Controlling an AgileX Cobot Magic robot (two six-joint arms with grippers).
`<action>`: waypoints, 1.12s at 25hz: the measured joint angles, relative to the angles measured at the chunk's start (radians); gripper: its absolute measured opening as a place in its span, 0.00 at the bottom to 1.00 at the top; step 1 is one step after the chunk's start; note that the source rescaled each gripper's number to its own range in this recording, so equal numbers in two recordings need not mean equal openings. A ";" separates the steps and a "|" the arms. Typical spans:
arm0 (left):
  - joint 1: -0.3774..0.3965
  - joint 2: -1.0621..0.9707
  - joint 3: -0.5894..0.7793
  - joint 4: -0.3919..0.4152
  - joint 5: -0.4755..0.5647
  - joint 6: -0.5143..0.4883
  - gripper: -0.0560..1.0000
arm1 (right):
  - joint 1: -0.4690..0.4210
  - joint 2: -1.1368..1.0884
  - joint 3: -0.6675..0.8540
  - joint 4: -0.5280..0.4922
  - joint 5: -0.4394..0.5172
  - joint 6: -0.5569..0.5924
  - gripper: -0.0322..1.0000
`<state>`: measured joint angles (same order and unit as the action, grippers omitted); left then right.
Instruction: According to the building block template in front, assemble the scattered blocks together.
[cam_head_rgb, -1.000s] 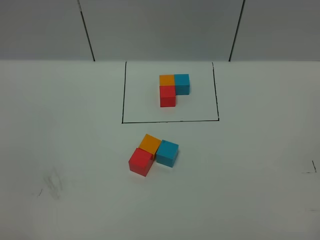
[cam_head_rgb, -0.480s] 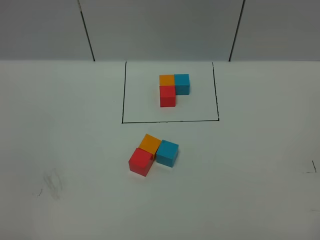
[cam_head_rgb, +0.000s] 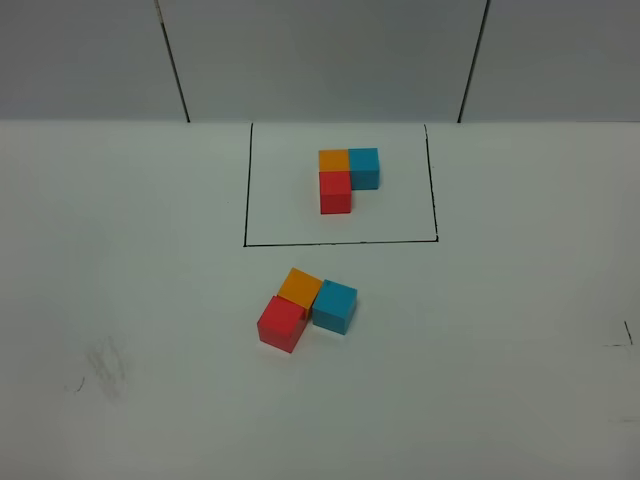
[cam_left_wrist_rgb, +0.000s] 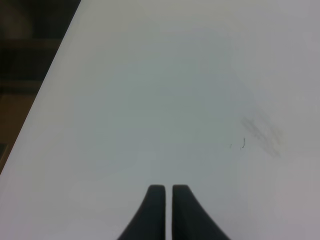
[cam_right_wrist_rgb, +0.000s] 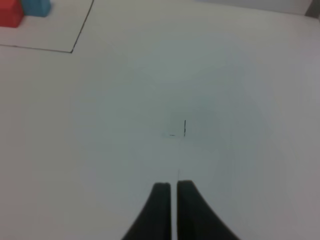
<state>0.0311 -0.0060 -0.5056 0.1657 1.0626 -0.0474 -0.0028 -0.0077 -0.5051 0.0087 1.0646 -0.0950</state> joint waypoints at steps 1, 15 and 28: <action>0.000 0.000 0.000 0.000 0.000 0.000 0.06 | 0.000 0.000 0.000 0.000 0.000 0.000 0.03; 0.000 0.000 0.000 0.000 0.000 0.000 0.06 | 0.000 0.000 0.000 0.000 0.000 0.000 0.03; 0.000 0.000 0.000 0.000 0.000 0.000 0.06 | 0.000 0.000 0.000 0.000 0.000 0.000 0.03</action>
<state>0.0311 -0.0060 -0.5056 0.1657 1.0626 -0.0474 -0.0028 -0.0077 -0.5051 0.0087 1.0646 -0.0950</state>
